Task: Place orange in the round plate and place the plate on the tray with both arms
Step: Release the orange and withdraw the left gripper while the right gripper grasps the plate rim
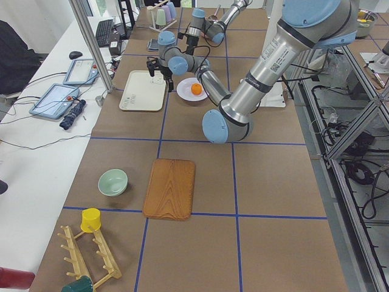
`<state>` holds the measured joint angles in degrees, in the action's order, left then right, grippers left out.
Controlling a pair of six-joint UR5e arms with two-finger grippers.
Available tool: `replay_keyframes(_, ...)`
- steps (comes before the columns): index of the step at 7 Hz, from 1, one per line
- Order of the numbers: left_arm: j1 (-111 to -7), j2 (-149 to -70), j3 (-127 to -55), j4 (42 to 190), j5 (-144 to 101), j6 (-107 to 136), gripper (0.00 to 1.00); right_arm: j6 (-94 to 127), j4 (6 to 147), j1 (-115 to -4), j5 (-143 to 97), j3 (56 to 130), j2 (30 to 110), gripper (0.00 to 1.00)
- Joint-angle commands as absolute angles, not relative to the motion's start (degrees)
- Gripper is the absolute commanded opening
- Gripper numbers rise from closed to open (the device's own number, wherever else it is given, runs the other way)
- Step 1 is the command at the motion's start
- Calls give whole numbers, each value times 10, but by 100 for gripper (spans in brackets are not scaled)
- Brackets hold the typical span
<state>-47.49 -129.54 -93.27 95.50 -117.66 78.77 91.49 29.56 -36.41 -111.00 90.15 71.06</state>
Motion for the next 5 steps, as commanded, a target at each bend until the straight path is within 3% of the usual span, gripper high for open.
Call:
replay_keyframes(1, -510, -1249, -969, 958, -1146, 741, 98, 963, 210, -338, -1072, 860, 703, 100)
replay_keyframes(5, -525, -1185, -987, 1017, -1143, 670, 98, 1012, 131, -267, -985, 820, 674, 100)
